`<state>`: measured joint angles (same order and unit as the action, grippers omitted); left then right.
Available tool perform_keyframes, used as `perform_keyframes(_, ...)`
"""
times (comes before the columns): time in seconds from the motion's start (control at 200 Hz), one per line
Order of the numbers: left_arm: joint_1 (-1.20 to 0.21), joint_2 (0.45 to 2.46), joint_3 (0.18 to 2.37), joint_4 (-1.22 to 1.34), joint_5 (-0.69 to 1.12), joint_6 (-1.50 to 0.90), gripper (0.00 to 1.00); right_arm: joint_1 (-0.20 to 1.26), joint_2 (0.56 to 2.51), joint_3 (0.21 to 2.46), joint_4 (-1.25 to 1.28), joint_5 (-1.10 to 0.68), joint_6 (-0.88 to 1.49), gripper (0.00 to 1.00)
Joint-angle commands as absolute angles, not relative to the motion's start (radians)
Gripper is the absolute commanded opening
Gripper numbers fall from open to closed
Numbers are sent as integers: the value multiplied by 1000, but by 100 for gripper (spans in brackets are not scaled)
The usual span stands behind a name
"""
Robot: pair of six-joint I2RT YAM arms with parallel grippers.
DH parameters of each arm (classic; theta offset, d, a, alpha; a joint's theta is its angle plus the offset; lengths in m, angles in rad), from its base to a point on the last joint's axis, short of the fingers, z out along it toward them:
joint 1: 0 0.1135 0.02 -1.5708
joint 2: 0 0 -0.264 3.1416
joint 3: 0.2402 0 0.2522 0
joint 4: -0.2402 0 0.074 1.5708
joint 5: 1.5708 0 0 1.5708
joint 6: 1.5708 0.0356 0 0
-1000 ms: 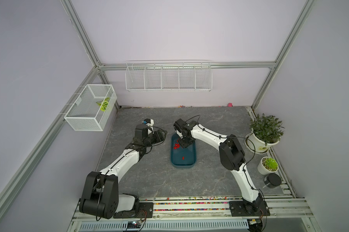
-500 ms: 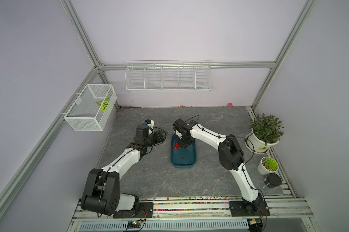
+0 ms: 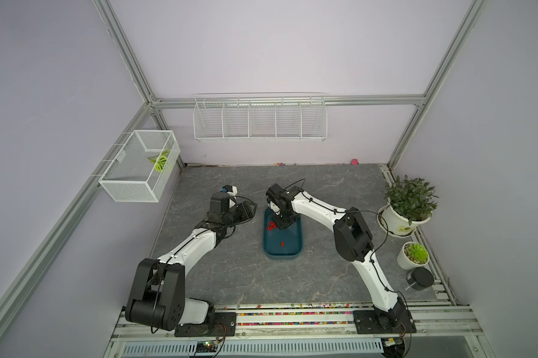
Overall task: Take the screw protection sleeves out of the storage box
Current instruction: Pick up the screw protection sleeve from the storage box.
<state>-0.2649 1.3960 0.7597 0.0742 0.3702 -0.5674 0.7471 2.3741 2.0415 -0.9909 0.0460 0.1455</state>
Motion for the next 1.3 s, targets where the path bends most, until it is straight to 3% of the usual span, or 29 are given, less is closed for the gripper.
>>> perform_keyframes(0.0, -271, 1408, 794, 55, 364, -569, 61, 734, 2396, 2058, -1016, 20, 164, 29)
perform_keyframes(1.3, -271, 1429, 802, 55, 372, -566, 61, 690, 2239, 1892, -867, -81, 191, 31)
